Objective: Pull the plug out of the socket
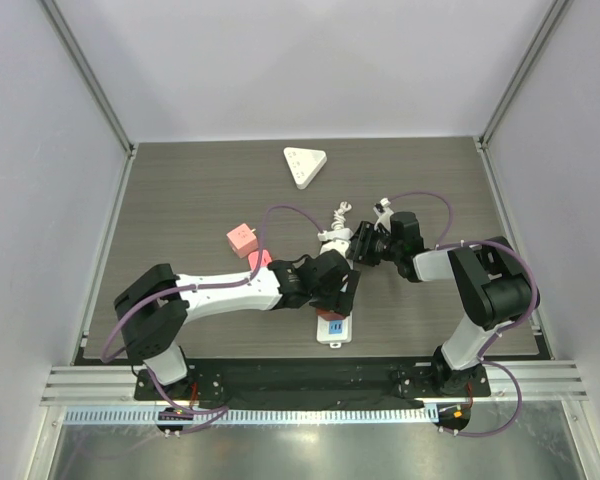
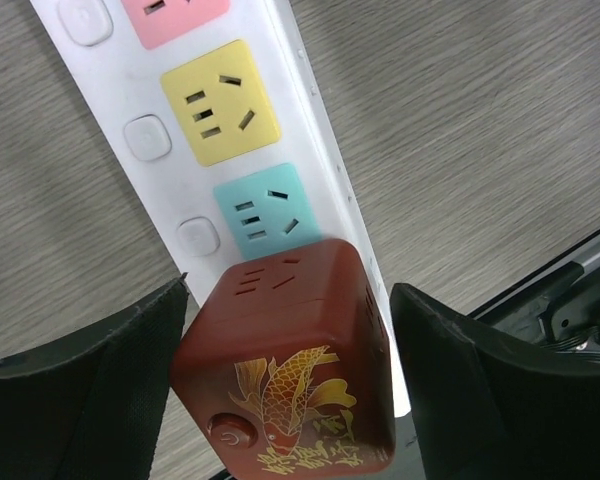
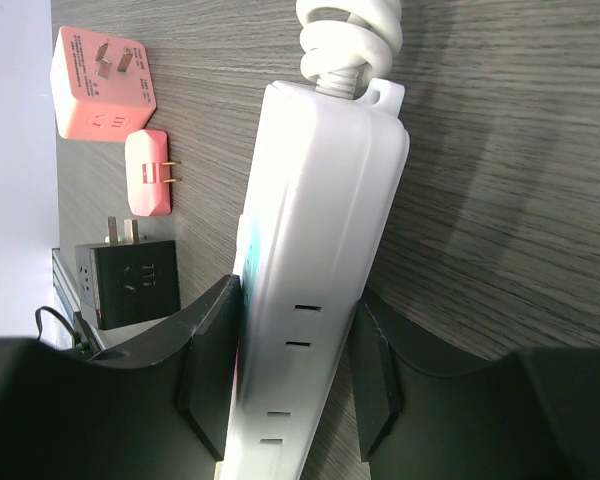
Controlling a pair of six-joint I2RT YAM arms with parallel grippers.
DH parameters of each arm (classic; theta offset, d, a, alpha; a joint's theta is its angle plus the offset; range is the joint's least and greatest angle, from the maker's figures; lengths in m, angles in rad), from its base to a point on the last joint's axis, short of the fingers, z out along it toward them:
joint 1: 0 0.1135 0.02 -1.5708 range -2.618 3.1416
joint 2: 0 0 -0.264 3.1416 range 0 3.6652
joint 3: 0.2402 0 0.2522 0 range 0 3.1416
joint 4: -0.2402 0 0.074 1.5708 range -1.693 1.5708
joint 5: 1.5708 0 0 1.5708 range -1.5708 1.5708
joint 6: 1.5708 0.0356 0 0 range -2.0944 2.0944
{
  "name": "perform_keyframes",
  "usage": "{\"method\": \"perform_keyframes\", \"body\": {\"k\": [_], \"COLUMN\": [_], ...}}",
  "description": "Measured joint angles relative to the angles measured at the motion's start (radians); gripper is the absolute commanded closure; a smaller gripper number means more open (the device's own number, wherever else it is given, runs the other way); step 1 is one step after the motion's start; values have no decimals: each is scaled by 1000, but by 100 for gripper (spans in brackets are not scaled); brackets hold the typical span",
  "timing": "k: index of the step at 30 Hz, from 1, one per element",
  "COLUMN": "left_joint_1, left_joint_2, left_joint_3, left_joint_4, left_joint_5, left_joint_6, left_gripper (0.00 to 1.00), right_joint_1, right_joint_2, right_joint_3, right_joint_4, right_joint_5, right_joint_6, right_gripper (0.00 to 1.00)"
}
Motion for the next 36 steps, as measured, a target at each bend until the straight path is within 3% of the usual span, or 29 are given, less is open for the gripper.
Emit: {"method": "perform_keyframes", "body": {"k": [3, 10, 17, 20, 25, 26, 27, 28, 29, 31, 36], "left_joint_1": [0, 0, 14, 27, 43, 44, 46, 47, 47, 48, 61], "left_joint_2": [0, 0, -1, -2, -12, -14, -15, -15, -16, -16, -23], "left_joint_3": [0, 0, 0, -2, -21, -23, -25, -26, -26, -27, -40], "left_joint_4": [0, 1, -1, -2, 13, 15, 17, 18, 18, 20, 33], "left_joint_5": [7, 28, 56, 74, 105, 107, 109, 109, 109, 109, 108], "left_joint_6": [-1, -3, -23, -47, -90, -96, -100, -102, -105, -107, -113], "left_gripper": [24, 20, 27, 37, 63, 67, 83, 90, 99, 100, 100], "right_joint_1": [0, 0, 0, 0, 0, 0, 0, 0, 0, 0, 0], "right_joint_2": [0, 5, 7, 7, 6, 6, 6, 6, 6, 6, 6], "right_joint_3": [0, 0, 0, 0, 0, 0, 0, 0, 0, 0, 0], "right_joint_4": [0, 7, 10, 10, 9, 9, 9, 9, 9, 9, 1], "right_joint_5": [0, -4, -5, -5, -5, -5, -5, -5, -5, -5, 2], "right_joint_6": [0, 0, 0, 0, 0, 0, 0, 0, 0, 0, -9], "right_gripper": [99, 99, 99, 99, 98, 94, 88, 75, 69, 54, 37]}}
